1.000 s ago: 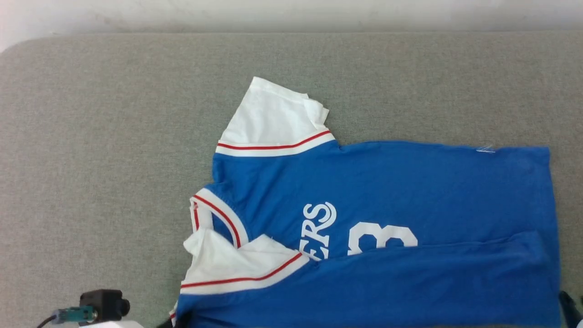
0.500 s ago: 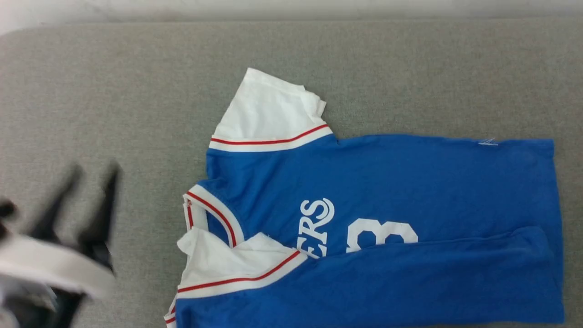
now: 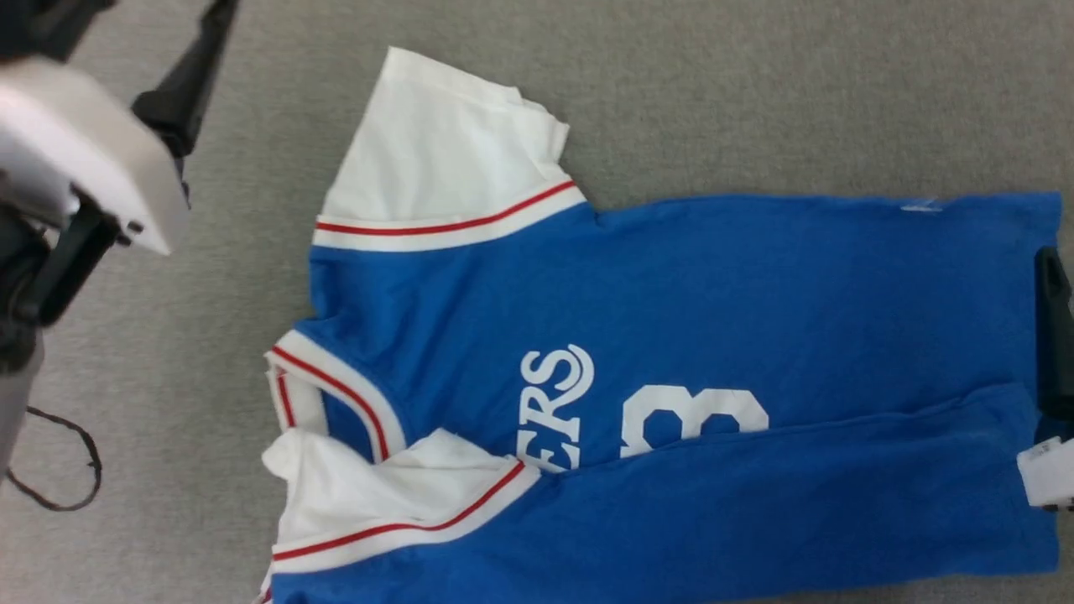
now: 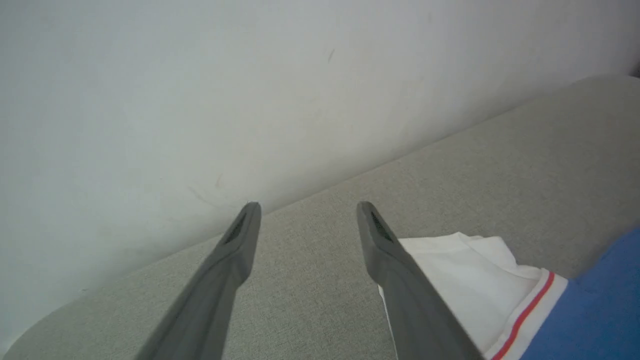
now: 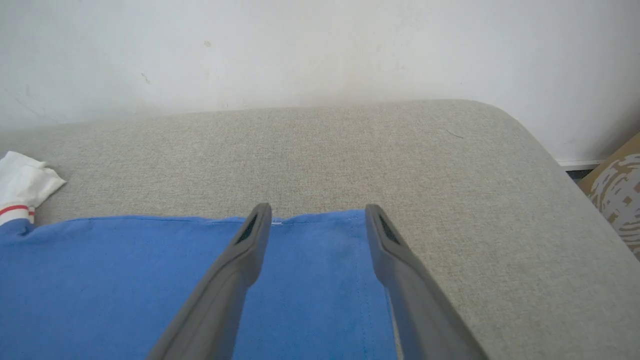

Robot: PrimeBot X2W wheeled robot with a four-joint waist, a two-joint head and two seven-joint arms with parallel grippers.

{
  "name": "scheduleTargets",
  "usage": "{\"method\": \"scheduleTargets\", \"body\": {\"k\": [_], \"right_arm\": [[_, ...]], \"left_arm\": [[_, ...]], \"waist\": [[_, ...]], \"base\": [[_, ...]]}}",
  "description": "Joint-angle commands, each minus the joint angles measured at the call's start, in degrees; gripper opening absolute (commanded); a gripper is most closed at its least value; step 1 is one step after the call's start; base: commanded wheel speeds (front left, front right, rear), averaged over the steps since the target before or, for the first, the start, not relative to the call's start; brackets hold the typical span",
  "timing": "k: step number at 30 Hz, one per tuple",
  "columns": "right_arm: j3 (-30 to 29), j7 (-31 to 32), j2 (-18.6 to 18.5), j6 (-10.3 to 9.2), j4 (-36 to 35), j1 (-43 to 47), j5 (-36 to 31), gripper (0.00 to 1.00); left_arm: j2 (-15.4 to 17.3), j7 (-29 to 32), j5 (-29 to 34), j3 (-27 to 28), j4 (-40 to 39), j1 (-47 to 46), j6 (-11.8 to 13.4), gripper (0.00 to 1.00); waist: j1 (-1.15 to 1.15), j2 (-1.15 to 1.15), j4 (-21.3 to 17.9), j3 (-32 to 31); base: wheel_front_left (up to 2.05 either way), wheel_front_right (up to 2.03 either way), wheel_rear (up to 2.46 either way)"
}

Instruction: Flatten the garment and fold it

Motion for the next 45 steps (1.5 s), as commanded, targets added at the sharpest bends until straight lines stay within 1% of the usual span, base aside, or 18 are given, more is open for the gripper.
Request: {"method": "scheduleTargets", "body": {"k": [1, 4, 9, 15, 23, 24, 25, 26, 31, 33, 35, 36, 39, 41, 45], "right_arm": [[0.32, -0.74, -0.05, -0.05, 0.42, -0.78, -0.48, 1.00], [0.82, -1.30, -0.05, -0.05, 0.88, -1.00, -0.45, 1.00], [1.68, -1.53, -0.05, -0.05, 1.18, -1.62, -0.59, 1.00], [2.80, -1.41, -0.05, -0.05, 1.21, -2.36, -0.76, 1.00], [3.21, -1.03, -0.05, -0.05, 0.60, -2.75, -1.12, 1.00], [3.12, -0.94, -0.05, -0.05, 0.49, -2.71, -1.16, 1.00], [3.03, -0.75, -0.05, -0.05, 0.33, -2.70, -1.23, 1.00], [3.00, -0.59, -0.05, -0.05, -0.01, -2.84, -1.52, 1.00], [2.81, 0.67, -0.05, -0.05, -3.04, -6.62, -3.51, 1.00], [3.09, 2.06, -1.03, -0.05, -4.30, -9.61, -4.75, 1.00], [2.82, 3.80, -1.66, -0.05, -4.17, -13.49, -3.42, 1.00], [2.17, 5.04, -1.75, -0.05, -3.59, -15.34, -2.64, 1.00], [-0.11, 9.96, -4.38, -0.05, 0.50, -19.56, -1.78, 1.00], [-0.76, 14.36, -6.33, -0.05, 4.31, -20.65, -1.52, 1.00], [-2.01, 23.22, -6.46, -0.05, 9.96, -21.43, 0.42, 1.00]], "left_arm": [[0.21, 3.54, -0.84, -1.80, 2.44, -2.88, -1.87, 1.00], [-0.36, 9.30, -3.31, -4.23, 5.96, -7.18, -4.51, 1.00], [-0.99, 14.42, -6.79, -6.69, 8.93, -11.93, -6.84, 1.00], [-1.70, 18.64, -9.66, -9.38, 11.55, -14.99, -7.77, 1.00], [-1.50, 20.51, -10.39, -10.92, 14.52, -14.94, -7.89, 1.00], [-1.60, 20.68, -10.59, -11.10, 14.78, -14.65, -7.87, 0.42], [-1.66, 20.70, -10.73, -11.28, 14.89, -14.37, -7.88, 0.18], [-1.72, 20.54, -10.81, -11.43, 14.90, -14.14, -7.91, 0.00], [-1.82, 18.84, -11.00, -11.58, 14.45, -12.96, -7.98, 0.00], [-1.87, 17.61, -10.55, -11.48, 14.05, -12.58, -7.92, 0.00], [-2.22, 16.45, -10.32, -11.47, 13.65, -12.16, -7.84, 0.00], [-2.44, 15.94, -10.23, -11.47, 13.43, -11.98, -7.77, 0.00], [-3.07, 15.40, -10.03, -11.83, 12.76, -11.69, -7.51, 0.00], [-3.38, 15.24, -9.94, -12.02, 12.45, -11.69, -7.39, 0.00], [-3.60, 15.25, -9.91, -12.21, 11.90, -11.79, -7.14, 0.00]], "waist": [[-0.02, 0.00, -2.84, 3.36], [-0.02, 0.00, -3.75, 5.04], [-0.02, 0.00, -4.89, 7.73], [-0.02, 0.00, -5.86, 10.09], [-0.02, 0.00, -6.99, 11.36], [-0.02, 0.00, -7.01, 11.38], [-0.02, 0.00, -6.98, 11.35], [-0.02, 0.00, -6.93, 11.27], [-0.02, 0.00, -6.23, 10.02], [-0.02, 0.00, -5.87, 9.46], [-0.02, 0.00, -5.48, 8.99], [-0.02, 0.00, -5.30, 8.83], [-0.02, 0.00, -4.55, 8.73], [-0.02, 0.00, -4.18, 8.85], [-0.02, 0.00, -3.66, 9.48]], "base": [[0.00, 0.00, 0.00], [0.00, 0.00, 0.00], [0.00, 0.00, 0.00], [0.00, 0.00, 0.00], [0.00, 0.00, 0.00], [0.00, 0.00, 0.00], [0.00, 0.00, 0.00], [0.00, 0.00, 0.00], [0.00, 0.00, 0.00], [0.00, 0.00, 0.00], [0.00, 0.00, 0.00], [0.00, 0.00, 0.00], [0.00, 0.00, 0.00], [0.00, 0.00, 0.00], [0.00, 0.00, 0.00]]}}
